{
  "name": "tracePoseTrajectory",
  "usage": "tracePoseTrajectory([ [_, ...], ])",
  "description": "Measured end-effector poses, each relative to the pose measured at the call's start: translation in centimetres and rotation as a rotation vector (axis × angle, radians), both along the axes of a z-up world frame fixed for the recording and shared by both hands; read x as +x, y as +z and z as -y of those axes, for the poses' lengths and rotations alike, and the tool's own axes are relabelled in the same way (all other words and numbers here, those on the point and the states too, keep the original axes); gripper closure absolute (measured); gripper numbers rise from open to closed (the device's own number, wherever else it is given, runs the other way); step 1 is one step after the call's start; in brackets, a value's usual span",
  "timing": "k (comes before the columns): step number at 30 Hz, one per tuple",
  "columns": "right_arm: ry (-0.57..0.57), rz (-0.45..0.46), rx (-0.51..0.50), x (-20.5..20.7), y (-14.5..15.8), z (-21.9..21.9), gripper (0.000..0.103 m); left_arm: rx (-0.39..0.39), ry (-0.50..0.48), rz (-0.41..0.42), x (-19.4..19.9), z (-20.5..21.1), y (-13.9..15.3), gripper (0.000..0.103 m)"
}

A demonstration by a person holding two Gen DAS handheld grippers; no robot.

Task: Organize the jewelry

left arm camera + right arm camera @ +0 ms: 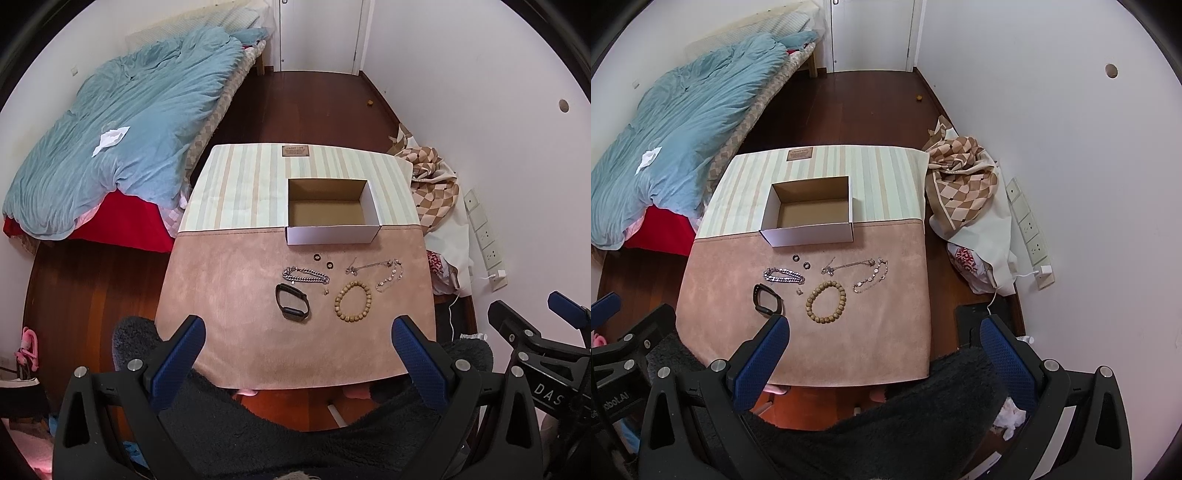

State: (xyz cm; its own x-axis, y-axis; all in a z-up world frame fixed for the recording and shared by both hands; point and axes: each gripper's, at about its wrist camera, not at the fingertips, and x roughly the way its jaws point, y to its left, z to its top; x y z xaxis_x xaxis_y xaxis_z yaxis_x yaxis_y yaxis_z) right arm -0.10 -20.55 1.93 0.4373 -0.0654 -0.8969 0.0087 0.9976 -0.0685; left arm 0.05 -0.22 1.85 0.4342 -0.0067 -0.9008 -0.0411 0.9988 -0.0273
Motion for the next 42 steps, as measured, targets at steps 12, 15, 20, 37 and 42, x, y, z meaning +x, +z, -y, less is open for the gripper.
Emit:
tracePoseTrajectory([
  [12, 0.0, 0.007, -0.002, 0.1, 0.3, 0.0, 0.0, -0.01, 0.0, 0.007, -0.1, -0.2, 0.3, 0.0],
  [15, 0.001, 0.007, 0.0, 0.1, 0.3, 0.0, 0.0, -0.009, 0.0, 0.009, -0.1, -0.2, 0.3, 0.0],
  [20, 0.001, 0.008, 0.001, 0.2, 0.5, -0.1, 0.0, -0.008, 0.002, 0.009, -0.1, -0.2, 0.4, 0.0],
  [37, 0.007, 0.015, -0.005, 0.1, 1.1, -0.2, 0.0, -0.013, 0.001, 0.016, -0.2, -0.4, 0.7, 0.0],
  [42, 0.013, 0.02, -0.006, 0.1, 1.3, -0.5, 0.0, -0.014, 0.004, 0.016, -0.2, -0.4, 0.6, 0.0],
])
